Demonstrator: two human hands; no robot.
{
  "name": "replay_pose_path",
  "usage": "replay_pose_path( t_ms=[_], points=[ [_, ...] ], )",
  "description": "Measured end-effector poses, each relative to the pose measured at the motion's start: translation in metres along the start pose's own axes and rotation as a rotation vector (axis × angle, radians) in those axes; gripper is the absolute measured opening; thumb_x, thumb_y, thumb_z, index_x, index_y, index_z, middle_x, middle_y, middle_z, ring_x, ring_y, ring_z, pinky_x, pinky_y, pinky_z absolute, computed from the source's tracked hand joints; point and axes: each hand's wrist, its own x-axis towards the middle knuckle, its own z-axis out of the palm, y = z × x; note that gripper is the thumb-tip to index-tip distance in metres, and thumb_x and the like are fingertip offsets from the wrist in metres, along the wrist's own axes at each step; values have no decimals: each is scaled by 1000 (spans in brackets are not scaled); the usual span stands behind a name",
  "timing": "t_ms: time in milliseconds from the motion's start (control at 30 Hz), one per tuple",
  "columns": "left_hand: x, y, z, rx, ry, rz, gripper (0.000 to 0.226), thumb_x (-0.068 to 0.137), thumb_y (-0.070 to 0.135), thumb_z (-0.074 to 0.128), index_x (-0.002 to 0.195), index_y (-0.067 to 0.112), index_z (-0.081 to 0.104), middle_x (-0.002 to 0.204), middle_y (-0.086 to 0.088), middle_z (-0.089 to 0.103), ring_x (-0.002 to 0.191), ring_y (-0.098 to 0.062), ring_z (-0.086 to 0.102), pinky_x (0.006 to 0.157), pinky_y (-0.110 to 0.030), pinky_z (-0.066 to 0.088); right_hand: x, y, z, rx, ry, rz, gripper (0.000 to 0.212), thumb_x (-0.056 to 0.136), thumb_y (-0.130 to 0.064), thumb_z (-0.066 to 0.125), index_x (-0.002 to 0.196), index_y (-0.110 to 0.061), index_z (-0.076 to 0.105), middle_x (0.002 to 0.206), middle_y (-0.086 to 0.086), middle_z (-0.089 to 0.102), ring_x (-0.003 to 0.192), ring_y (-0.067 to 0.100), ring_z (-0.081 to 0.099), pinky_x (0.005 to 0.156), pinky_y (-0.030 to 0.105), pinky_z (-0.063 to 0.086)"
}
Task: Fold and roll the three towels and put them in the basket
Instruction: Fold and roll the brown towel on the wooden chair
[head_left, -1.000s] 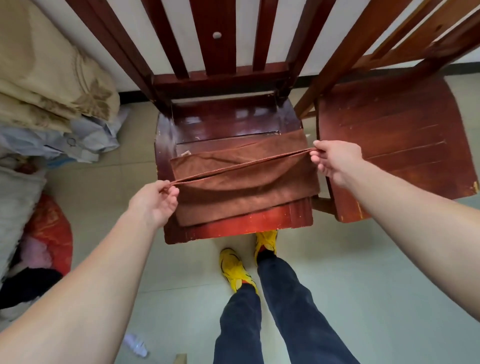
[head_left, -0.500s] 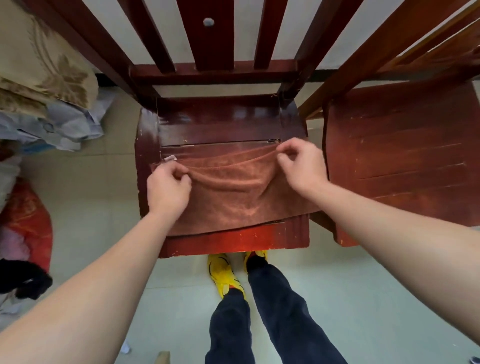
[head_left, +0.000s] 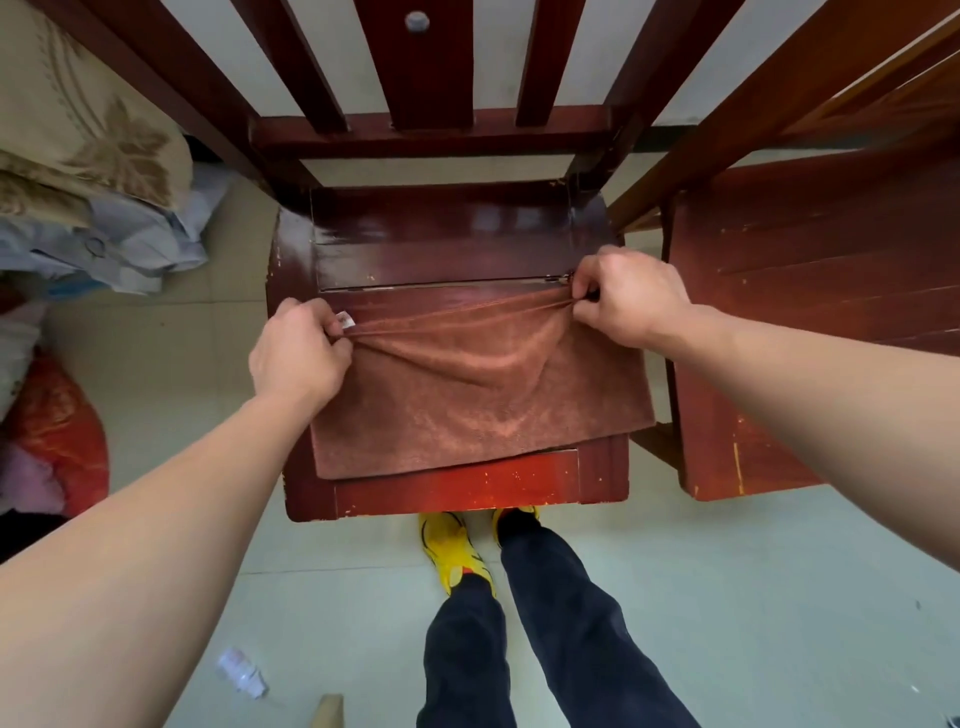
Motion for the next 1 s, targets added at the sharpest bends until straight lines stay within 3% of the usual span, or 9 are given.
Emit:
replay_pose_path(
  t_ms=[167,300,433,533,633,700,833,933,1000],
  points=[
    [1,-1,3,-131,15,-190,3,82,21,66,81,21,63,101,-12,67,99,-35,60,82,-41,50,1,2,2,176,92,126,10,80,-34,62,86,-34,55,81,-10,57,80,17,53,67,31,39],
    [2,0,6,-110,63,-195,9,86,21,61,94,17,62,113,-15,59,104,-38,57,86,-43,47,1,7,3,128,167,169,18,85,-29,59,103,-29,60,97,-2,64,98,26,58,76,37,45],
    [-13,15,6,-47,247,18,16,84,17,58,100,16,59,109,-13,53,99,-36,55,77,-44,46,-9,-1,-2,82,386,120,18,87,-25,57,104,-22,62,105,5,60,101,27,54,73,37,44],
    [-31,42,22,-163,-12,239,13,83,18,60,95,22,63,84,0,64,86,-28,62,74,-37,50,-25,-31,10,490,134,114,7,87,-23,64,92,-23,67,88,-2,70,77,15,66,67,28,50],
    [-38,55,37,-317,-297,153,21,81,20,68,102,22,63,63,10,59,78,-23,62,74,-30,47,-39,-36,26,972,-301,356,12,86,-16,68,98,-16,68,87,7,75,72,14,73,57,24,51],
    [-31,47,39,-393,-236,63,26,81,19,69,105,22,61,60,10,56,75,-22,60,74,-29,44,-41,-15,28,1103,-135,510,14,87,-11,66,102,-9,66,85,10,75,69,17,73,54,21,51],
    [-21,30,30,-229,-137,105,40,84,20,65,122,24,54,76,5,61,81,-20,57,76,-32,45,-46,31,22,707,226,554,19,82,-24,73,98,-18,67,78,-2,68,75,16,67,73,29,53],
    [-34,45,30,-221,-44,222,35,83,16,61,117,21,59,86,1,60,81,-22,57,76,-37,49,-59,36,25,606,249,597,41,78,-40,74,112,-21,63,90,-4,67,89,18,64,83,36,52],
    [-47,67,40,-305,-138,286,24,82,16,62,106,21,64,77,6,60,73,-18,58,74,-34,50,-67,29,31,637,152,612,55,74,-49,76,118,-21,59,94,-8,65,90,18,62,82,36,52]
  ],
)
